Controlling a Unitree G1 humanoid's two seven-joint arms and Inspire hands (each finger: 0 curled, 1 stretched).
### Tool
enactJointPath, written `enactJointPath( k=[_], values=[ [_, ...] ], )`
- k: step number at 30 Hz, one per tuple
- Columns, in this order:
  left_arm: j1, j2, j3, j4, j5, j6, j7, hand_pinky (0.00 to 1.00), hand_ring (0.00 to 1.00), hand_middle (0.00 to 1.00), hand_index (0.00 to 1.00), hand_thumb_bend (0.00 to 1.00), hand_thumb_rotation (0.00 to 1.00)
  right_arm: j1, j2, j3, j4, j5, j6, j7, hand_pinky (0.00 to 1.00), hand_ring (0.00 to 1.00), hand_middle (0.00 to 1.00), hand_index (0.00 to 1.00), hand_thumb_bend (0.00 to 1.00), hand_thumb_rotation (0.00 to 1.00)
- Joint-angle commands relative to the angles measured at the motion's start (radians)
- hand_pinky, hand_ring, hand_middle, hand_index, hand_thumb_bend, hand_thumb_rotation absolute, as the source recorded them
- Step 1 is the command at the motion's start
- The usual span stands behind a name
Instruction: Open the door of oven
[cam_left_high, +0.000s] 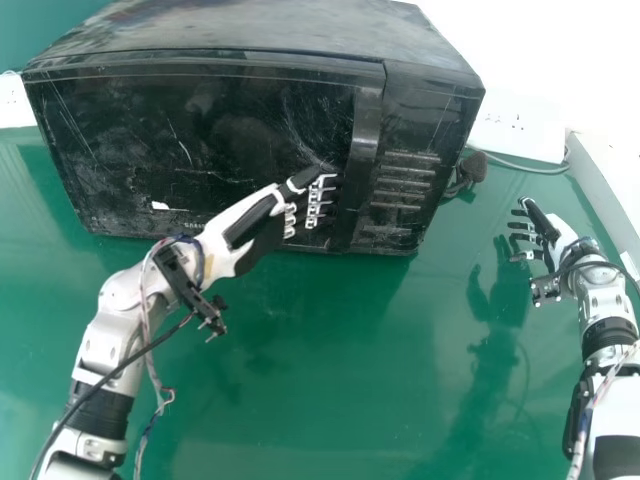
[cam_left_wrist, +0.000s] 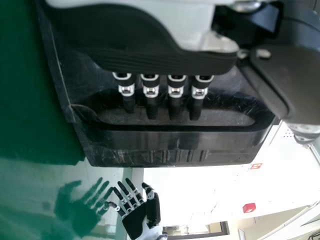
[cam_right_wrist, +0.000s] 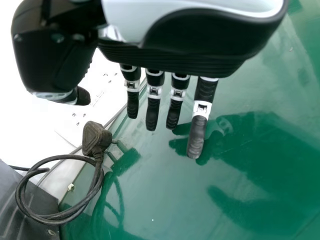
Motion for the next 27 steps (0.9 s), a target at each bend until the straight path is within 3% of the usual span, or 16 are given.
enactJointPath(
  k=[1, 3, 8, 14, 16, 19, 27],
  values=[
    [-0.016, -0.016, -0.012, 0.012, -0.005, 0.003, -0.004, 0.82, 0.96, 0.97, 0.94, 1.0, 0.76, 0.079, 0.041, 0.013, 0.047, -0.016, 0.061, 0.033, 0.76, 0.81, 0.85, 0.92, 0.56, 0.54],
    [-0.022, -0.021, -0.012, 0.026, -0.002, 0.001, -0.005, 0.83, 0.97, 0.97, 0.94, 1.0, 0.76, 0.077, 0.042, 0.014, 0.047, -0.02, 0.067, 0.022, 0.72, 0.78, 0.83, 0.93, 0.57, 0.57],
    [-0.036, -0.034, -0.014, 0.051, 0.0, -0.023, -0.014, 0.82, 0.97, 0.97, 0.94, 1.0, 0.77, 0.076, 0.046, 0.008, 0.046, -0.015, 0.071, 0.01, 0.72, 0.78, 0.84, 0.91, 0.57, 0.53],
    [-0.046, -0.046, -0.012, 0.058, 0.004, -0.011, 0.001, 0.81, 0.96, 0.96, 0.92, 1.0, 0.76, 0.081, 0.041, 0.012, 0.048, -0.021, 0.062, 0.029, 0.71, 0.79, 0.84, 0.92, 0.59, 0.59],
    [-0.051, -0.048, -0.014, 0.063, 0.001, -0.01, -0.006, 0.81, 0.96, 0.97, 0.92, 1.0, 0.75, 0.081, 0.044, 0.007, 0.048, -0.017, 0.065, 0.009, 0.7, 0.77, 0.83, 0.9, 0.59, 0.55],
    [-0.059, -0.056, -0.014, 0.074, -0.008, -0.013, -0.018, 0.83, 0.96, 0.97, 0.93, 1.0, 0.73, 0.082, 0.042, 0.002, 0.049, -0.012, 0.062, 0.027, 0.75, 0.81, 0.86, 0.92, 0.57, 0.57],
    [-0.08, -0.074, -0.014, 0.127, 0.0, -0.059, -0.051, 0.85, 0.96, 0.97, 0.93, 0.97, 0.73, 0.081, 0.045, 0.006, 0.047, -0.018, 0.062, 0.013, 0.71, 0.79, 0.84, 0.91, 0.59, 0.52]
  ],
)
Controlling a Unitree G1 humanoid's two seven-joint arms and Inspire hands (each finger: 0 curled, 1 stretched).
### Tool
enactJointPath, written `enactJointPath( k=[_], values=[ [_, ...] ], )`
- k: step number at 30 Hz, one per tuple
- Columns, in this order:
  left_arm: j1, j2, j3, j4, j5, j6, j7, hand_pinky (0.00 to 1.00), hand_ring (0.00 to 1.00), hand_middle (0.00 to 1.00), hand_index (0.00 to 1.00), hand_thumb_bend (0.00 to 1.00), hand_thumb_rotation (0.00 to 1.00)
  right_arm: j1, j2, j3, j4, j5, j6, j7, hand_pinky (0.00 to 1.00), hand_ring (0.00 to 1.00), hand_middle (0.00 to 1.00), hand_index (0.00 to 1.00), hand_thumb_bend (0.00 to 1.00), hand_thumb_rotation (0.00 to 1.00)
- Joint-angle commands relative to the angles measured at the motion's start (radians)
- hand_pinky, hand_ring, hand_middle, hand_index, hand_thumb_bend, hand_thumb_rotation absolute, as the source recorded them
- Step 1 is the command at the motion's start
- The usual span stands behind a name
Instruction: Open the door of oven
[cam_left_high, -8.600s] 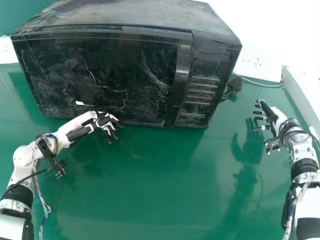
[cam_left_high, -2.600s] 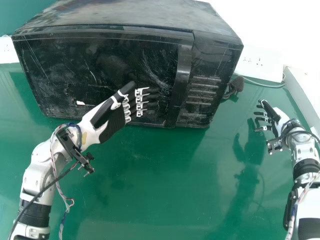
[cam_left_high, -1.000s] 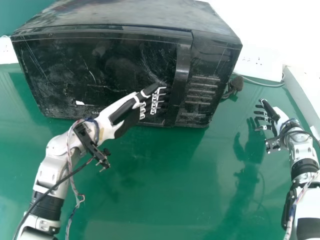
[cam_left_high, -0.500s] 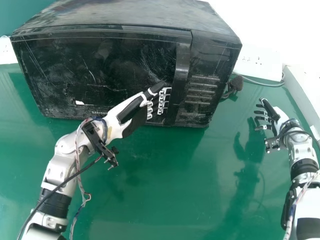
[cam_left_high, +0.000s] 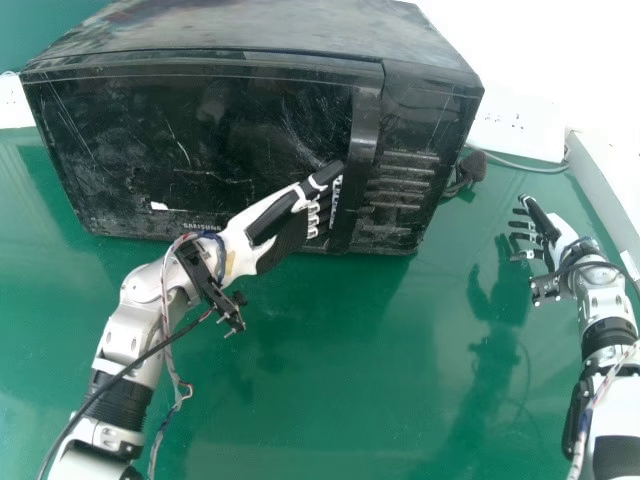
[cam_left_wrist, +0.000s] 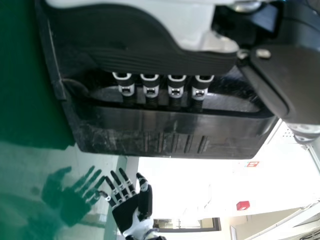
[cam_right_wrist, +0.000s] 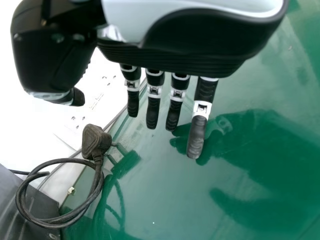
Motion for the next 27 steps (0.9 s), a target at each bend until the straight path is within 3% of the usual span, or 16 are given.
enactJointPath(
  k=[1, 10, 13, 17, 21, 27],
  values=[
    [-0.022, -0.013, -0.015, 0.02, 0.006, -0.022, -0.006, 0.84, 0.95, 0.96, 0.93, 0.98, 0.73, 0.079, 0.042, 0.017, 0.048, -0.021, 0.063, 0.02, 0.7, 0.78, 0.83, 0.9, 0.6, 0.54],
    [-0.063, -0.022, -0.014, 0.088, -0.004, -0.008, -0.024, 0.81, 0.92, 0.95, 0.94, 0.97, 0.71, 0.078, 0.043, 0.006, 0.048, -0.015, 0.065, 0.016, 0.72, 0.8, 0.85, 0.91, 0.56, 0.49],
    [-0.077, -0.023, -0.013, 0.12, -0.006, -0.017, -0.049, 0.78, 0.9, 0.93, 0.95, 0.98, 0.7, 0.077, 0.044, 0.011, 0.047, -0.021, 0.066, 0.01, 0.72, 0.79, 0.84, 0.9, 0.56, 0.5],
    [-0.093, -0.025, -0.007, 0.156, -0.008, -0.02, -0.073, 0.76, 0.88, 0.91, 0.94, 0.96, 0.7, 0.074, 0.041, 0.025, 0.046, -0.031, 0.066, 0.03, 0.7, 0.77, 0.83, 0.9, 0.57, 0.58],
    [-0.104, -0.027, -0.005, 0.182, -0.001, -0.032, -0.074, 0.73, 0.86, 0.89, 0.94, 1.0, 0.69, 0.074, 0.044, 0.012, 0.046, -0.016, 0.068, 0.008, 0.66, 0.76, 0.82, 0.9, 0.54, 0.51],
    [-0.113, -0.022, -0.007, 0.206, 0.002, -0.057, -0.091, 0.67, 0.82, 0.85, 0.92, 1.0, 0.7, 0.075, 0.043, 0.005, 0.046, -0.01, 0.063, 0.016, 0.66, 0.78, 0.84, 0.9, 0.53, 0.51]
  ],
)
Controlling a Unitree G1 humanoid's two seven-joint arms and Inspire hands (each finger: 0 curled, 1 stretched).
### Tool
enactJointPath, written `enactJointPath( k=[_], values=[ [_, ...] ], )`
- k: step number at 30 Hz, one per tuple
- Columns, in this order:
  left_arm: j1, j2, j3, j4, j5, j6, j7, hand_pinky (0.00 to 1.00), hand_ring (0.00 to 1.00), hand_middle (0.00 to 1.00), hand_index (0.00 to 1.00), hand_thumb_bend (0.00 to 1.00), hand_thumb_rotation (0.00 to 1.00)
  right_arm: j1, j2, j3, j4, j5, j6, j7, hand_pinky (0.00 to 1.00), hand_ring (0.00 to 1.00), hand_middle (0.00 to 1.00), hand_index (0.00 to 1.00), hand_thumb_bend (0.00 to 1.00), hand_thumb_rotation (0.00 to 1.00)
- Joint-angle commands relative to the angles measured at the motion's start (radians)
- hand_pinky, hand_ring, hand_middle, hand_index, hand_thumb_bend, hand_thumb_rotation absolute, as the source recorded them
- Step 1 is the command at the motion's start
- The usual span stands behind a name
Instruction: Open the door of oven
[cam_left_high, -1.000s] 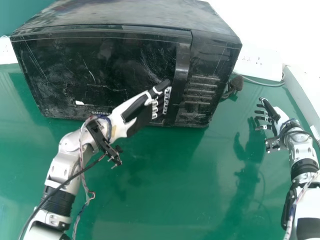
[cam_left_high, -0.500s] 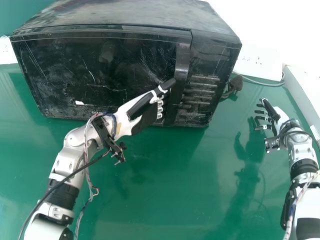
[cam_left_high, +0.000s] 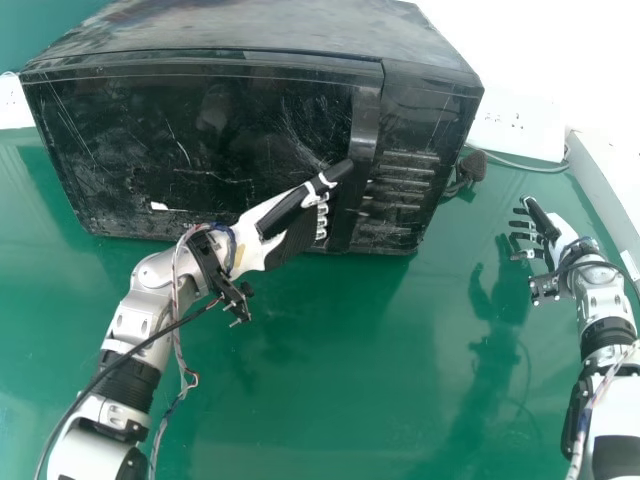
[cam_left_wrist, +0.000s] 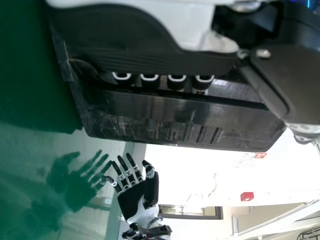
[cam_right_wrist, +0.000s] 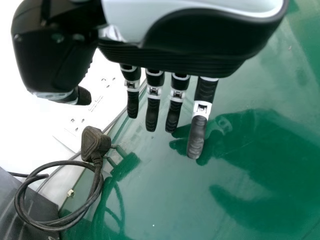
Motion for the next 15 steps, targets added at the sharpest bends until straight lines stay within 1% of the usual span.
enactJointPath(
  k=[1, 2, 3, 4, 5, 6, 7, 8, 9, 10, 12, 13, 14, 15],
  values=[
    [-0.011, -0.01, -0.009, 0.013, 0.002, -0.017, -0.023, 0.66, 0.81, 0.85, 0.92, 1.0, 0.7, 0.075, 0.041, 0.002, 0.046, -0.005, 0.067, 0.024, 0.66, 0.77, 0.84, 0.89, 0.53, 0.46],
    [-0.012, -0.009, -0.009, 0.015, 0.002, -0.02, -0.024, 0.65, 0.81, 0.85, 0.92, 1.0, 0.7, 0.075, 0.04, 0.004, 0.046, -0.008, 0.065, 0.03, 0.66, 0.77, 0.83, 0.88, 0.52, 0.45],
    [-0.012, -0.008, -0.009, 0.016, 0.002, -0.022, -0.026, 0.64, 0.8, 0.84, 0.9, 1.0, 0.7, 0.075, 0.041, 0.003, 0.046, -0.009, 0.067, 0.022, 0.66, 0.76, 0.83, 0.89, 0.51, 0.49],
    [-0.012, -0.006, -0.009, 0.016, 0.003, -0.024, -0.027, 0.64, 0.81, 0.84, 0.89, 0.98, 0.7, 0.076, 0.042, 0.002, 0.045, -0.009, 0.066, 0.02, 0.64, 0.76, 0.82, 0.88, 0.52, 0.47],
    [-0.012, -0.004, -0.01, 0.013, 0.004, -0.022, -0.026, 0.64, 0.81, 0.84, 0.88, 0.98, 0.7, 0.076, 0.042, 0.004, 0.045, -0.011, 0.068, 0.021, 0.65, 0.76, 0.83, 0.89, 0.53, 0.47],
    [-0.011, -0.002, -0.01, 0.011, 0.005, -0.024, -0.027, 0.64, 0.81, 0.85, 0.87, 0.97, 0.7, 0.076, 0.043, 0.001, 0.045, -0.01, 0.067, 0.016, 0.68, 0.77, 0.83, 0.9, 0.54, 0.49],
    [-0.01, -0.001, -0.01, 0.008, 0.005, -0.025, -0.028, 0.64, 0.81, 0.85, 0.86, 0.96, 0.71, 0.075, 0.045, -0.007, 0.046, -0.002, 0.075, 0.013, 0.68, 0.77, 0.83, 0.9, 0.54, 0.48],
    [-0.009, 0.0, -0.009, 0.007, 0.004, -0.025, -0.027, 0.64, 0.81, 0.85, 0.86, 0.95, 0.71, 0.076, 0.043, 0.005, 0.046, -0.014, 0.068, 0.018, 0.71, 0.77, 0.83, 0.9, 0.54, 0.47],
    [-0.008, 0.001, -0.008, 0.001, 0.004, -0.022, -0.024, 0.63, 0.8, 0.84, 0.85, 0.95, 0.7, 0.076, 0.043, 0.006, 0.046, -0.016, 0.067, 0.022, 0.7, 0.77, 0.83, 0.9, 0.54, 0.5],
    [-0.005, 0.001, -0.008, -0.005, 0.004, -0.021, -0.02, 0.62, 0.79, 0.83, 0.85, 0.94, 0.7, 0.076, 0.044, 0.003, 0.046, -0.014, 0.068, 0.019, 0.7, 0.78, 0.83, 0.89, 0.54, 0.51],
    [0.0, 0.002, -0.006, -0.013, 0.005, -0.026, -0.015, 0.59, 0.76, 0.81, 0.84, 0.91, 0.7, 0.074, 0.045, -0.005, 0.047, -0.006, 0.076, 0.019, 0.68, 0.77, 0.82, 0.9, 0.55, 0.46],
    [0.003, 0.003, -0.005, -0.014, 0.004, -0.03, -0.014, 0.58, 0.74, 0.79, 0.84, 0.9, 0.7, 0.078, 0.045, 0.005, 0.046, -0.017, 0.058, 0.016, 0.69, 0.78, 0.83, 0.92, 0.54, 0.48],
    [0.005, 0.003, -0.004, -0.017, 0.004, -0.029, -0.011, 0.57, 0.73, 0.78, 0.83, 0.9, 0.7, 0.078, 0.046, -0.003, 0.046, -0.01, 0.061, 0.011, 0.66, 0.76, 0.82, 0.91, 0.53, 0.49],
    [0.006, 0.003, -0.002, -0.017, 0.004, -0.033, -0.009, 0.56, 0.72, 0.77, 0.83, 0.9, 0.7, 0.076, 0.047, -0.008, 0.045, -0.005, 0.065, 0.01, 0.65, 0.76, 0.82, 0.91, 0.53, 0.46]
  ],
)
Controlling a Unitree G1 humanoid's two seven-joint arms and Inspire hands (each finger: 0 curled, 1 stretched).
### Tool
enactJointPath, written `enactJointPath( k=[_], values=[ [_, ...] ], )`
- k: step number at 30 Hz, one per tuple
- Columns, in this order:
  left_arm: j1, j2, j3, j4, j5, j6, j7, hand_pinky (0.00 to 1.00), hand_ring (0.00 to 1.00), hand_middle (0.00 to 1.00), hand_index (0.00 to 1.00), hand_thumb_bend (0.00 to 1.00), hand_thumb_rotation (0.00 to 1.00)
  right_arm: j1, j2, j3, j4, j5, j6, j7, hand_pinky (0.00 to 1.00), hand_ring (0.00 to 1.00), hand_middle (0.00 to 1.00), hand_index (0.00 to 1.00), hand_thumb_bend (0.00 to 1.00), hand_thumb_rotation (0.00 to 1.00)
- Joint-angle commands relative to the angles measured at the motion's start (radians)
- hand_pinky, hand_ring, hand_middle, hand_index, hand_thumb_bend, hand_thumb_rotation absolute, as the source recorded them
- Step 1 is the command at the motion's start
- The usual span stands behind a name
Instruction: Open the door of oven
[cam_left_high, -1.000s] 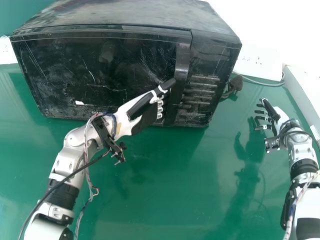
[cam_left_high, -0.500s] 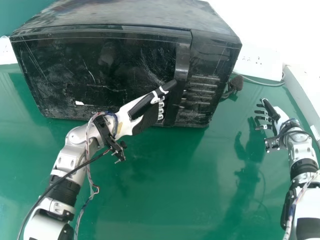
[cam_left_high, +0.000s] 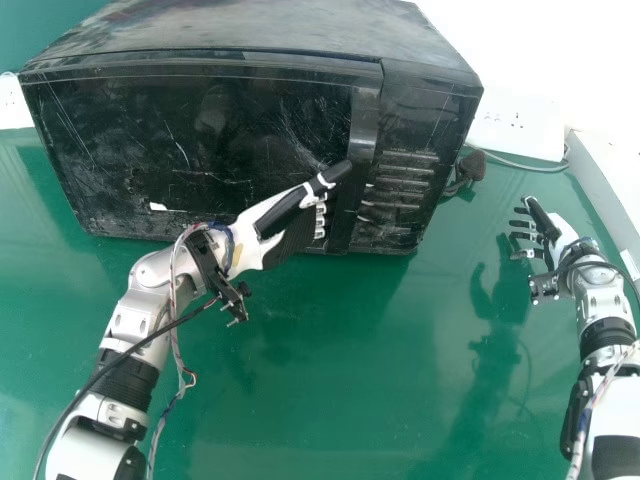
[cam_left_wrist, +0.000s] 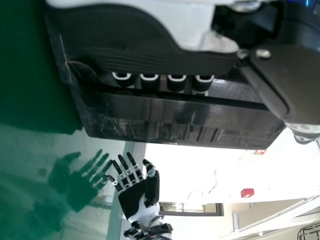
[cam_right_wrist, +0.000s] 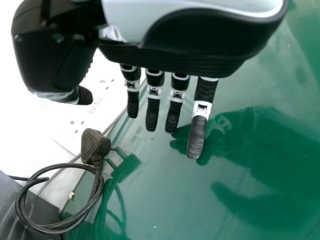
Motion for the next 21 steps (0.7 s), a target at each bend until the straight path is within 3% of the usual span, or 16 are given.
enactJointPath(
  k=[1, 3, 9, 17, 21],
  values=[
    [0.011, -0.005, -0.001, -0.024, 0.001, -0.015, 0.002, 0.54, 0.7, 0.75, 0.82, 0.89, 0.69, 0.075, 0.044, 0.012, 0.044, -0.014, 0.06, 0.014, 0.65, 0.76, 0.83, 0.9, 0.52, 0.44],
    [0.014, -0.003, 0.001, -0.026, 0.001, -0.018, 0.003, 0.52, 0.68, 0.72, 0.81, 0.89, 0.69, 0.074, 0.042, 0.024, 0.044, -0.024, 0.057, 0.028, 0.59, 0.73, 0.82, 0.9, 0.51, 0.46],
    [0.033, 0.007, 0.0, -0.061, 0.003, -0.016, 0.008, 0.47, 0.61, 0.67, 0.74, 0.9, 0.68, 0.071, 0.04, 0.027, 0.047, -0.026, 0.073, 0.03, 0.66, 0.77, 0.83, 0.91, 0.57, 0.54],
    [0.069, 0.03, -0.007, -0.156, 0.007, 0.03, 0.012, 0.42, 0.56, 0.63, 0.68, 0.92, 0.67, 0.077, 0.043, 0.01, 0.045, -0.011, 0.059, 0.017, 0.72, 0.8, 0.84, 0.88, 0.59, 0.43],
    [0.096, 0.045, -0.012, -0.222, 0.008, 0.068, 0.014, 0.41, 0.54, 0.6, 0.65, 0.99, 0.67, 0.073, 0.045, 0.012, 0.045, -0.012, 0.068, 0.012, 0.63, 0.76, 0.82, 0.9, 0.58, 0.46]
  ],
)
